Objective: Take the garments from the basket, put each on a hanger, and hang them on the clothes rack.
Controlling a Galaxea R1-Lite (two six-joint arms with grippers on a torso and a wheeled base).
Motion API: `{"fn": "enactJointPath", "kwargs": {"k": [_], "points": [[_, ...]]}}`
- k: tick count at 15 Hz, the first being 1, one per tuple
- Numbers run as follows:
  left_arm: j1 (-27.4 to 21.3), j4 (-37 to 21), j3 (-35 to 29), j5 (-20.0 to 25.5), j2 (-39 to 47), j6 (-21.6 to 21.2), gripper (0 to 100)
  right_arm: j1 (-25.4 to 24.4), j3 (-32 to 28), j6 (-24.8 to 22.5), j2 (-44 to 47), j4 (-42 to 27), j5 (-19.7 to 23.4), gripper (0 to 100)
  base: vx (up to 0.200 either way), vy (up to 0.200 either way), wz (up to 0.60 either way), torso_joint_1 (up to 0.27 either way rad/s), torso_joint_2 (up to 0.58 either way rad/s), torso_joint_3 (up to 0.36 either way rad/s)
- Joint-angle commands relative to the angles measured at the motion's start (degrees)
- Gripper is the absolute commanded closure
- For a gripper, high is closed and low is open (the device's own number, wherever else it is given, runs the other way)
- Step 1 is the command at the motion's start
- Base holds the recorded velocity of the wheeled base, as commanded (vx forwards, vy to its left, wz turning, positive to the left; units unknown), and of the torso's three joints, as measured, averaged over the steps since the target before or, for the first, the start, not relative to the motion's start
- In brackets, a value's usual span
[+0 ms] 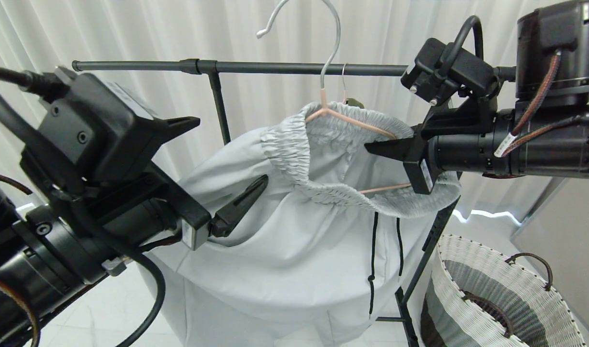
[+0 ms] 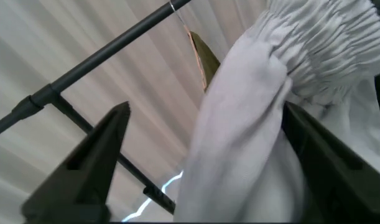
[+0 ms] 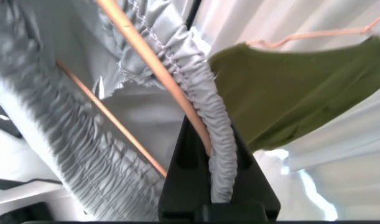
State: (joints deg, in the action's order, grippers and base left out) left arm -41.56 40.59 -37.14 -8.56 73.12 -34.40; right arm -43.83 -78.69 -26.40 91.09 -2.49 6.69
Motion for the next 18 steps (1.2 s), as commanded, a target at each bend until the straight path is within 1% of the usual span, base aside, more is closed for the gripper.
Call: {"fn": "enactJointPath", "kwargs": {"k": [1,3,5,7,8,9,10,12,13,14,15,16,17,18], "points": [[0.8,0.0,2.1,0.0,-3.1,0.3,0,1.2,0.7,-0.7,-1.6,-0.1,-0.1,100,0.000,0.000,0.00,0.000,0.00,0.000],[0.6,-0.1,2.8,0.2,-4.9,2.3,0,3.7,1.5,-1.2,-2.5,0.0,-0.3,100,0.000,0.000,0.00,0.000,0.00,0.000],[0.5,-0.1,3.3,1.0,-5.4,2.5,0,5.6,1.4,-1.2,-3.1,0.0,-0.5,100,0.000,0.000,0.00,0.000,0.00,0.000],[0.6,-0.1,6.1,1.2,-6.7,2.8,0,7.7,1.6,-1.4,-4.2,-0.4,-0.8,100,0.000,0.000,0.00,0.000,0.00,0.000],[1.2,0.0,8.5,1.1,-7.4,4.5,0,8.4,1.6,-1.5,-4.6,-0.5,-1.2,100,0.000,0.000,0.00,0.000,0.00,0.000],[2.1,-0.1,11.0,0.9,-8.0,6.6,0,8.7,1.5,-1.4,-5.0,-0.5,-1.6,100,0.000,0.000,0.00,0.000,0.00,0.000],[4.3,-0.1,14.2,0.8,-7.8,8.4,0,8.7,1.5,-1.4,-5.4,-0.5,-1.6,100,0.000,0.000,0.00,0.000,0.00,0.000],[10.5,-0.1,19.2,1.0,-5.7,8.7,0,8.3,1.5,-1.4,-5.8,-0.7,-1.5,100,0.000,0.000,0.00,0.000,0.00,0.000],[12.1,-0.1,19.9,1.2,-3.9,9.2,0,8.1,1.6,-1.4,-5.9,-0.6,-1.5,100,0.000,0.000,0.00,0.000,0.00,0.000],[12.9,-0.1,19.9,1.2,-2.5,9.6,0,7.4,1.5,-1.4,-6.1,-0.6,-1.5,100,0.000,0.000,0.00,0.000,0.00,0.000],[13.2,-0.1,20.0,1.2,-1.0,11.1,0,6.9,1.5,-1.4,-6.2,-0.6,-1.5,100,0.000,0.000,0.00,0.000,0.00,0.000],[13.2,-0.1,20.0,1.4,0.1,13.2,0,6.5,1.5,-1.3,-6.3,-0.6,-1.4,100,0.000,0.000,0.00,0.000,0.00,0.000],[13.2,-0.1,19.9,1.7,1.2,16.4,0,6.0,1.5,-1.3,-6.3,-0.4,-1.4,100,0.000,0.000,0.00,0.000,0.00,0.000],[13.2,-0.1,19.8,1.7,1.6,17.9,0,5.9,1.5,-1.2,-6.3,-0.4,-1.4,100,0.000,0.000,0.00,0.000,0.00,0.000]]}}
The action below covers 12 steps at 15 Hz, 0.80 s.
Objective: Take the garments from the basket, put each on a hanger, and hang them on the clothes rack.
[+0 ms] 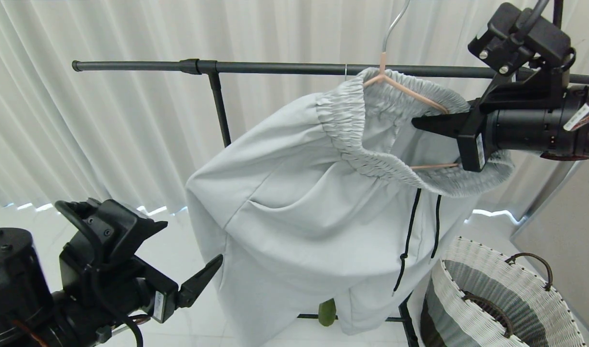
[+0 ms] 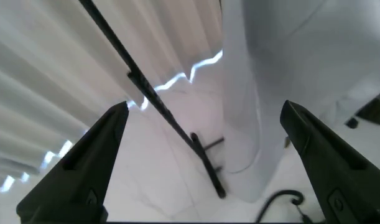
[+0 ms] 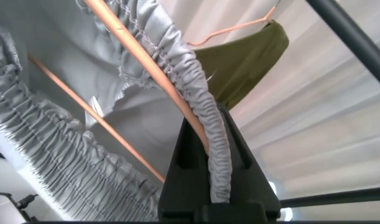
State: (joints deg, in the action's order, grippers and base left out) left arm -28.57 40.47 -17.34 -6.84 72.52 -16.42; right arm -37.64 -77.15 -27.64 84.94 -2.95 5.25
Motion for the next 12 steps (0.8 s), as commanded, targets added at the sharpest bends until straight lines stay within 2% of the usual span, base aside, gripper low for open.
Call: {"fn": "enactJointPath", "kwargs": {"k": [1,2,3,5,8,12], "points": [[0.3,0.0,-0.1,0.1,2.8,1.3,0,-0.4,0.0,0.0,-0.3,0.0,0.0,100,0.000,0.000,0.00,0.000,0.00,0.000],[0.3,0.0,-0.1,0.2,2.8,1.3,0,-0.4,0.0,0.0,-0.3,0.0,0.0,100,0.000,0.000,0.00,0.000,0.00,0.000],[0.4,0.0,0.1,0.2,3.0,1.3,100,-0.4,0.1,0.0,-0.4,0.0,-0.1,100,0.000,0.000,0.00,0.000,0.00,0.000],[3.7,0.0,0.6,-0.1,3.3,1.3,100,-0.2,0.1,0.0,-0.6,-0.2,-0.2,100,0.000,0.000,0.00,0.000,0.00,0.000],[13.0,0.0,0.9,-0.1,3.2,1.3,100,0.5,0.0,0.0,-0.9,-1.3,-0.5,100,0.000,0.000,0.00,0.000,0.00,0.000],[19.3,0.0,1.6,0.0,3.5,1.3,100,0.5,0.1,0.0,-1.0,-1.4,-0.7,100,0.000,0.000,0.00,0.000,0.00,0.000]]}}
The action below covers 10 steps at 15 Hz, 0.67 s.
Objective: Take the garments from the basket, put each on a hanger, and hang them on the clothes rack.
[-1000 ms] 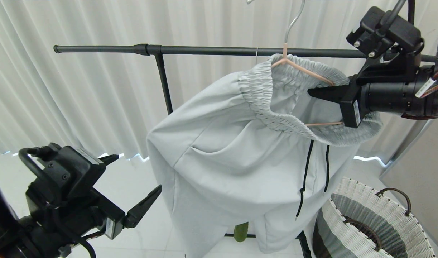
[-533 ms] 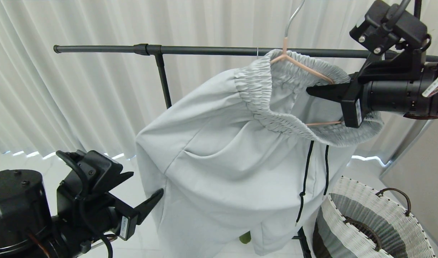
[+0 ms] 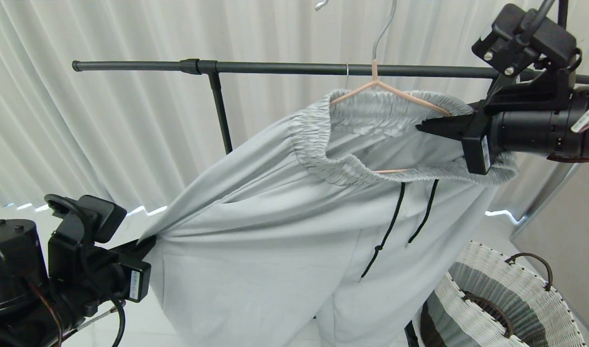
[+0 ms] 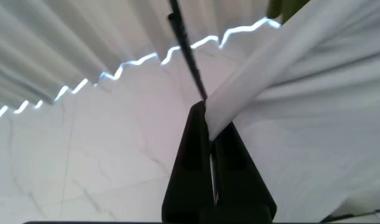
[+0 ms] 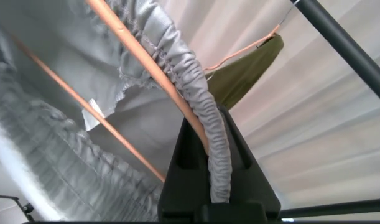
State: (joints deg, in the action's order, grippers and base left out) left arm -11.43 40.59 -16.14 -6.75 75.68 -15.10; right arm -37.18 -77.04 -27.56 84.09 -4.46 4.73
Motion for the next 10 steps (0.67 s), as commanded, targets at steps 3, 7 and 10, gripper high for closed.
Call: {"fn": "enactJointPath", "kwargs": {"k": [3,7,10], "points": [[2.4,-0.1,0.8,-0.1,-0.2,-0.1,100,0.0,0.3,0.0,-0.6,0.1,-0.2,100,0.000,0.000,0.00,0.000,0.00,0.000],[2.2,0.0,1.1,-0.1,-0.3,-0.6,0,0.0,0.1,0.0,-0.7,0.1,-0.2,100,0.000,0.000,0.00,0.000,0.00,0.000],[1.0,0.0,1.7,0.3,-2.6,-0.5,0,0.0,0.1,0.0,-0.6,0.1,-0.2,100,0.000,0.000,0.00,0.000,0.00,0.000]]}}
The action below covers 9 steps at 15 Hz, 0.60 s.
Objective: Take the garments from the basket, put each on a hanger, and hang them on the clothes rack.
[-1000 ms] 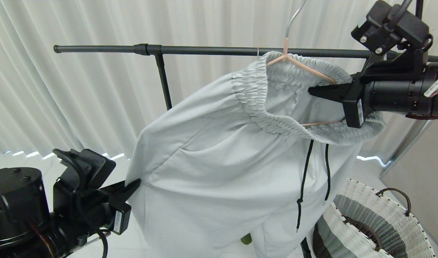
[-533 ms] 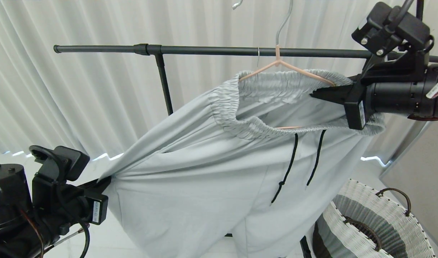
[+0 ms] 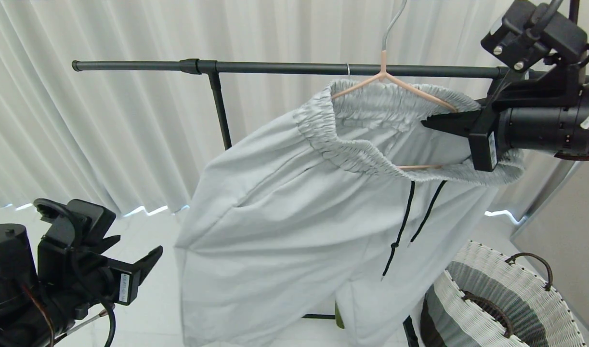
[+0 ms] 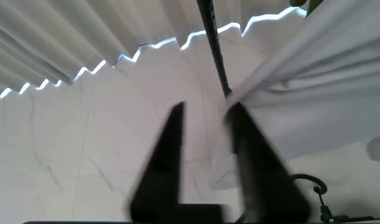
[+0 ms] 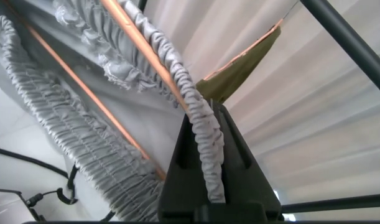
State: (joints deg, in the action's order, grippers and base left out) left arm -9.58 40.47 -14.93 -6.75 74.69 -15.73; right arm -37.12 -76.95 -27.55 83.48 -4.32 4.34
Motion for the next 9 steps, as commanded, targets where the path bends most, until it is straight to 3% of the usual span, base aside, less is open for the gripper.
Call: {"fn": "enactJointPath", "kwargs": {"k": [1,4,7,9], "points": [[-2.0,0.1,1.6,1.0,-3.1,0.0,0,-0.1,-0.1,0.0,0.0,-0.1,-0.2,100,0.000,0.000,0.00,0.000,0.00,0.000],[-4.6,0.0,3.9,8.6,-10.2,-1.9,0,0.0,0.1,0.2,0.0,-0.1,-1.1,100,0.000,0.000,0.00,0.000,0.00,0.000],[-4.9,-0.1,4.5,11.8,-13.1,-9.6,0,0.1,0.0,0.5,0.2,-0.1,-1.7,100,0.000,0.000,0.00,0.000,0.00,0.000],[-5.0,0.0,3.9,12.5,-13.5,-11.5,0,0.3,0.1,0.6,-0.1,-0.1,-1.9,100,0.000,0.000,0.00,0.000,0.00,0.000]]}}
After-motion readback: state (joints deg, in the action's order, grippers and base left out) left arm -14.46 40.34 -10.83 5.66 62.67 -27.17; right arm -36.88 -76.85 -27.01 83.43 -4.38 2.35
